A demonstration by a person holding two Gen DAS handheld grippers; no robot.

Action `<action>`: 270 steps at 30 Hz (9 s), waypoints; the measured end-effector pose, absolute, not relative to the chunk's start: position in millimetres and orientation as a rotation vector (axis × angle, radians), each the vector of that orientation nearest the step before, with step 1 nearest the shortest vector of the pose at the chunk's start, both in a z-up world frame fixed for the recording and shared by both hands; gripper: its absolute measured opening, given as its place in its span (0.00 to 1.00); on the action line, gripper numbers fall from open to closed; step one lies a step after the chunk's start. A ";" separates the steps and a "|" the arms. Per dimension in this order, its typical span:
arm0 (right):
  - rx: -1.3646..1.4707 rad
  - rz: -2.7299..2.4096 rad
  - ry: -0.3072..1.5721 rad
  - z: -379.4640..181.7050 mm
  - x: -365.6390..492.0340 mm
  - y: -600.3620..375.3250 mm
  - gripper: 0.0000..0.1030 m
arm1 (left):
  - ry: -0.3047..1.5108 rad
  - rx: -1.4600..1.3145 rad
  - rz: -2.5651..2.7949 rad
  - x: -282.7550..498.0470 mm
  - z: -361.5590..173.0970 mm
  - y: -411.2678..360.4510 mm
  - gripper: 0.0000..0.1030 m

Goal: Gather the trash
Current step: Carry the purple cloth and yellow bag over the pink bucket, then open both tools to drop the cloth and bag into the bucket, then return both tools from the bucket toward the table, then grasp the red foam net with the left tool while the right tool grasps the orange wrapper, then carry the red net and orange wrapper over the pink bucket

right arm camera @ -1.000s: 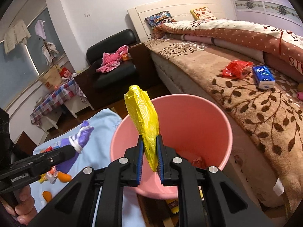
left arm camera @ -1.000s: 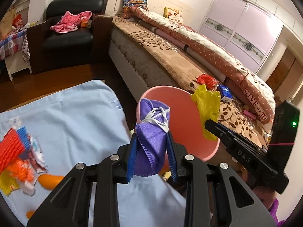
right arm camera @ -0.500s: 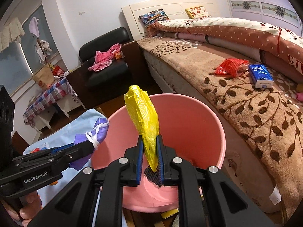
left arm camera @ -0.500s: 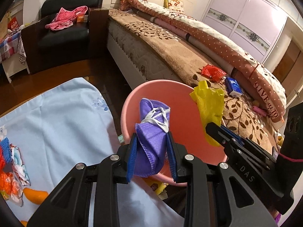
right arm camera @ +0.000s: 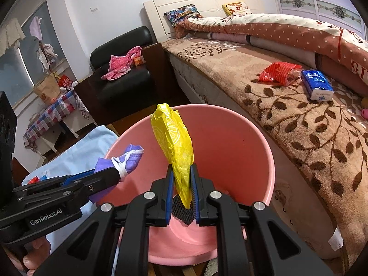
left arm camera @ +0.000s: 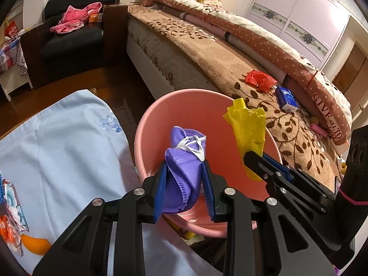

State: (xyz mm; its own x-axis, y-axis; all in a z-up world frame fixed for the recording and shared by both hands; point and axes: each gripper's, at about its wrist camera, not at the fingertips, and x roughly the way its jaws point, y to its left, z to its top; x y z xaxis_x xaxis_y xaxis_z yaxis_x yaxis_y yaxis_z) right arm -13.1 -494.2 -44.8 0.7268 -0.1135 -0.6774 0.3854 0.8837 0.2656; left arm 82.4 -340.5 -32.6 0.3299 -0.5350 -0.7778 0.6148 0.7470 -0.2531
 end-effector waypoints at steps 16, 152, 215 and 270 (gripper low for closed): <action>0.415 -0.285 0.709 -48.6 -12.6 -495.4 0.20 | 1.002 0.104 -0.748 87.0 -39.0 -348.6 0.29; 0.240 0.112 0.698 -7.7 -18.3 -264.4 0.49 | 0.769 -0.050 -0.382 6.7 22.5 20.4 0.42; 0.230 0.364 0.878 -60.2 80.8 -177.2 0.19 | 0.836 -0.167 -0.392 96.9 -16.2 14.8 0.51; 0.407 -0.010 0.561 4.7 -33.1 -379.7 0.18 | 0.750 -0.064 -0.567 56.6 33.2 -133.6 0.09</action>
State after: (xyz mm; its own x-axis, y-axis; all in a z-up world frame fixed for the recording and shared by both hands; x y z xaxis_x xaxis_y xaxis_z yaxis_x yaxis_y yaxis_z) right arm -33.1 -379.7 4.7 0.8489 0.1000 -0.5190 0.1192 0.9204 0.3724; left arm 56.6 -133.6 33.2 0.5894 -0.5093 -0.6271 0.4645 0.8487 -0.2528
